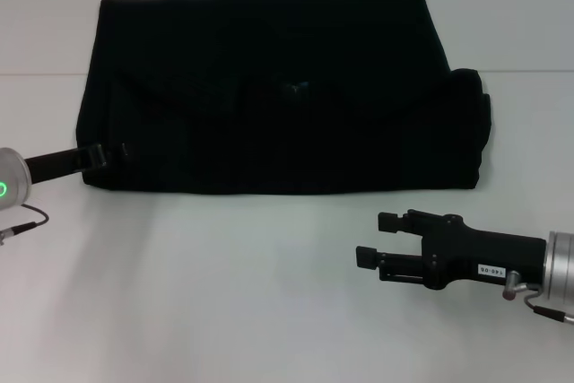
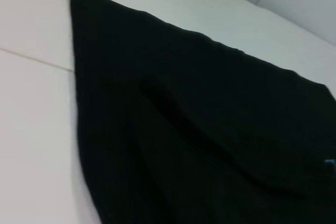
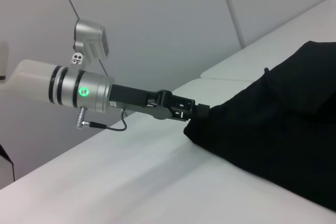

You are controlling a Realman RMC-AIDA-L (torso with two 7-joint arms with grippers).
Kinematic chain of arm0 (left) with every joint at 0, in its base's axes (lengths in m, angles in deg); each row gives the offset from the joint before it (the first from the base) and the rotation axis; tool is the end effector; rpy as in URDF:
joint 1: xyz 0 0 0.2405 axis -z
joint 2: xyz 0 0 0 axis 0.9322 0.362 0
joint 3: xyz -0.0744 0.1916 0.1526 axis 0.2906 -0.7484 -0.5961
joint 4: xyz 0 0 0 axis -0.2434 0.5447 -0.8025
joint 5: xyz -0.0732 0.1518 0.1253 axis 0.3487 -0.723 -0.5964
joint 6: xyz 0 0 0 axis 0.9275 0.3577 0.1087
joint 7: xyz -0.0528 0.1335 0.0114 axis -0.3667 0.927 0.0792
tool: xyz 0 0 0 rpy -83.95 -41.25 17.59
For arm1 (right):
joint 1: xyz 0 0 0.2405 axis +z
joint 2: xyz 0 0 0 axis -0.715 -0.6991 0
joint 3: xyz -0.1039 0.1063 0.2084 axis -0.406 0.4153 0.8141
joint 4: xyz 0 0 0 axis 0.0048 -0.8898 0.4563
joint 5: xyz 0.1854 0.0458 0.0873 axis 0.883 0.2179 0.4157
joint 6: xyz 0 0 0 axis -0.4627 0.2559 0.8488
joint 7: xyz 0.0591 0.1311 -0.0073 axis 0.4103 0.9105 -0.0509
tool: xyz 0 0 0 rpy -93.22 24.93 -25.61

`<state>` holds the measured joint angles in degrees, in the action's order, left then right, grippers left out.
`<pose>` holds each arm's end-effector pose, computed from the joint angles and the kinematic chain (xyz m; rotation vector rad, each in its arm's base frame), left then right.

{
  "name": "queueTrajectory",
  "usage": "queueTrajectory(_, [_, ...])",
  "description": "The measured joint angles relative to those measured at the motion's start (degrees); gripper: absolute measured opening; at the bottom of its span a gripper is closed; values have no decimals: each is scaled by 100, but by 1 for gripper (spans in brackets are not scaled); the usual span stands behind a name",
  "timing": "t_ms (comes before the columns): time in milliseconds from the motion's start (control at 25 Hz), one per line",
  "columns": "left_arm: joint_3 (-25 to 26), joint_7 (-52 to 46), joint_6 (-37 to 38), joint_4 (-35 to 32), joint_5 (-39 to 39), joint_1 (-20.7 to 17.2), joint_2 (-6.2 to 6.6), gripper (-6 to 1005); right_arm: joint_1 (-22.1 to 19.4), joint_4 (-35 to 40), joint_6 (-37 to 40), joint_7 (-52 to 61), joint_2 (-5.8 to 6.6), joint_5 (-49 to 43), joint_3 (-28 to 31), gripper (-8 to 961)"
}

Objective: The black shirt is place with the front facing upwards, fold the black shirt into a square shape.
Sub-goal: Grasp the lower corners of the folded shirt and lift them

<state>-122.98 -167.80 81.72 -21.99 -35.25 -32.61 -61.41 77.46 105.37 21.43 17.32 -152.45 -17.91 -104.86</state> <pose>-0.3347 0.4021 0.0219 -1.9009 -1.4511 -0.5095 0.2711 0.3221 -0.0486 -2.6877 0.8233 0.7638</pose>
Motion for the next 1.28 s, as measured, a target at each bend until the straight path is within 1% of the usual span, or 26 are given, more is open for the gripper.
queueTrajectory(440, [-28,131,-12,-4,-36,30,-4,289,-6,-24,21,35,-3,17,0,825])
queueTrajectory(640, [-146,133,-12,-4,-37,31,8,91,-9,-3,24,56,-3,17,13,822])
queueTrajectory(800, [-150,133,-4,-4,-37,27,8,39,-9,16,24,87,3,24,55,818])
queueTrajectory(880, [-151,133,20,-4,-37,25,22,26,-9,30,25,241,38,29,148,817])
queueTrajectory(960, [-153,131,49,-4,-37,16,36,26,-9,90,-10,552,110,24,286,815])
queueTrajectory(1040, [-153,125,57,-4,-37,9,43,26,-11,241,-152,1134,250,9,392,814])
queueTrajectory(1120, [-153,121,64,-4,-37,3,54,26,-13,436,-334,1843,412,-90,420,812])
queueTrajectory(1200, [-153,119,79,-4,-37,-2,64,26,-1,701,-521,2717,622,-395,433,811])
queueTrajectory(1280, [-153,109,112,-4,-37,-3,82,26,30,993,-702,3696,791,-826,457,809])
